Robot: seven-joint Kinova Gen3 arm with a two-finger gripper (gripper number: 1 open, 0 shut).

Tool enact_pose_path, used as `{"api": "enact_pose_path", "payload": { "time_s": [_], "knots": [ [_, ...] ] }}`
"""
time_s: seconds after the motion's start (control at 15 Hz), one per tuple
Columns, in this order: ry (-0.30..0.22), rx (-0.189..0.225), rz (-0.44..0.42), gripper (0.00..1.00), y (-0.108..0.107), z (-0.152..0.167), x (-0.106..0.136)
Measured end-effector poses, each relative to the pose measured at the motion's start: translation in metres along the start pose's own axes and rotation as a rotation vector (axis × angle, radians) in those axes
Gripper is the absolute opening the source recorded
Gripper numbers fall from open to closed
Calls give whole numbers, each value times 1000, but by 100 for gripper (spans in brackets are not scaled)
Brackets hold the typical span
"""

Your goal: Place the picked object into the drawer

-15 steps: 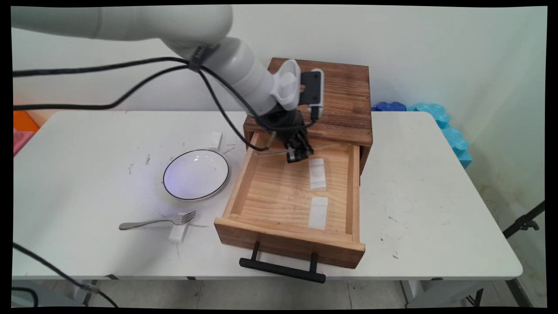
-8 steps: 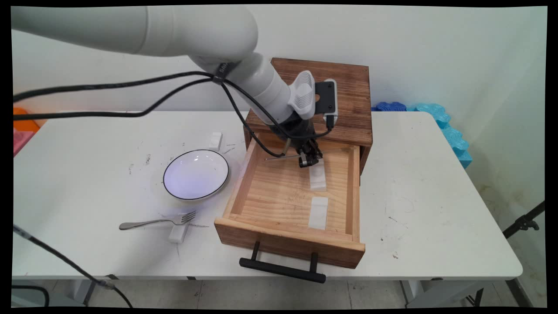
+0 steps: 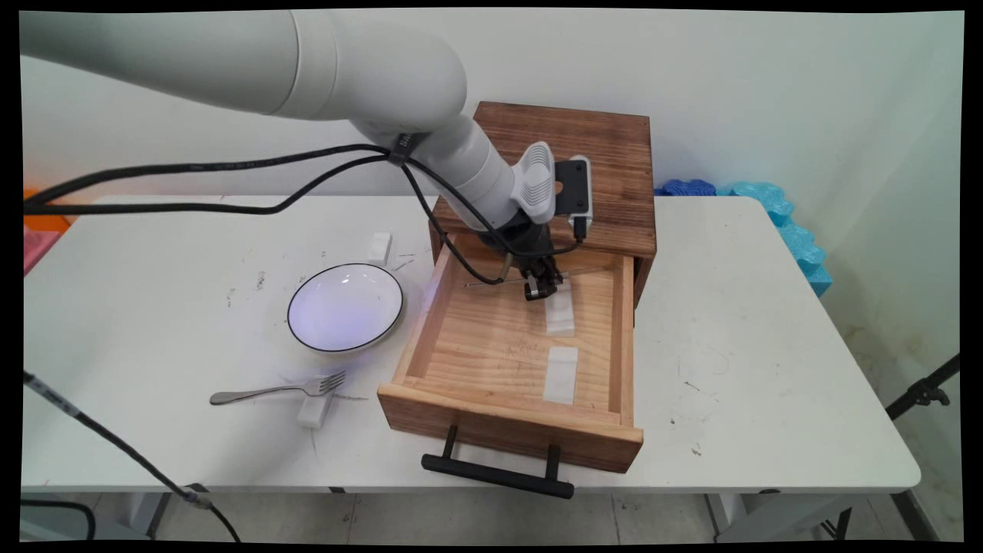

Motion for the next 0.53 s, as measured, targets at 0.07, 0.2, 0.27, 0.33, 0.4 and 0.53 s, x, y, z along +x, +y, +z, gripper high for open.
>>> {"api": "enact_pose_path", "payload": {
  "time_s": [0.07, 0.2, 0.27, 0.33, 0.4, 0.53],
  "knots": [
    [-3, 2, 1, 0, 0, 1, -1],
    [-9, 5, 2, 0, -1, 3, -4],
    [-12, 6, 2, 0, -2, 4, -5],
    [-15, 7, 2, 0, -2, 5, -7],
    [-19, 8, 2, 0, -2, 7, -9],
    [-24, 7, 1, 0, -1, 9, -12]
  ]
}}
